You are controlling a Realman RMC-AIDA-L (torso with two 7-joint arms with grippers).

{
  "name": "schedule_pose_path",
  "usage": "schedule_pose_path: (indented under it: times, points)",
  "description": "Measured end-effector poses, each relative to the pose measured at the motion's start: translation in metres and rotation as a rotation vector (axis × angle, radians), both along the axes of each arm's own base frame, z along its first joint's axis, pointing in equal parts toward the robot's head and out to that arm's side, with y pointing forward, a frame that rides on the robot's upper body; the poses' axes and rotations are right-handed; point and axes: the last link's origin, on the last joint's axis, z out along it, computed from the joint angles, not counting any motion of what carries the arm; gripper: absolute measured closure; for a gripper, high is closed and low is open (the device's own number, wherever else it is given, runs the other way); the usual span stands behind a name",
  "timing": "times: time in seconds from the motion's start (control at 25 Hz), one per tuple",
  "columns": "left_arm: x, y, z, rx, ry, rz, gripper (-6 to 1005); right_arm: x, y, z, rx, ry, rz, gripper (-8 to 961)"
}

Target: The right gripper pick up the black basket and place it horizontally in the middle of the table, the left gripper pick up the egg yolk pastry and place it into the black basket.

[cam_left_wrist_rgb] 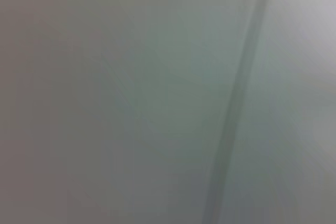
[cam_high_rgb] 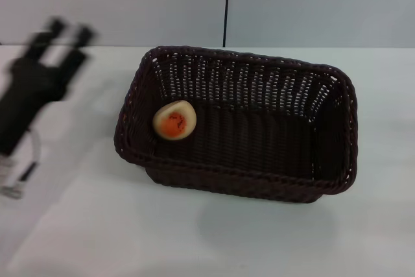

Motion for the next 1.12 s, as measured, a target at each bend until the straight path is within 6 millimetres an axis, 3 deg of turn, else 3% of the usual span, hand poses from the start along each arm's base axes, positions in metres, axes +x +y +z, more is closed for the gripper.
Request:
schedule_pose_path:
  times: [0.16, 0.4, 0.84, 1.12]
  points:
    - [-0.025, -0.018, 0.027, 0.166, -0.069, 0.123, 323, 0.004, -0.004, 0.006, 0.032, 0.003, -0.021, 350]
    - [-0.054, -0.048, 0.053, 0.337, -0.105, 0.254, 329, 0.01, -0.008, 0.012, 0.07, 0.012, -0.047, 350]
    - [-0.064, -0.066, 0.067, 0.442, -0.127, 0.308, 553, 0.009, -0.007, 0.01, 0.07, 0.019, -0.049, 350]
    - [-0.062, -0.068, 0.068, 0.454, -0.13, 0.291, 863, 0.009, -0.01, 0.011, 0.075, 0.022, -0.046, 350]
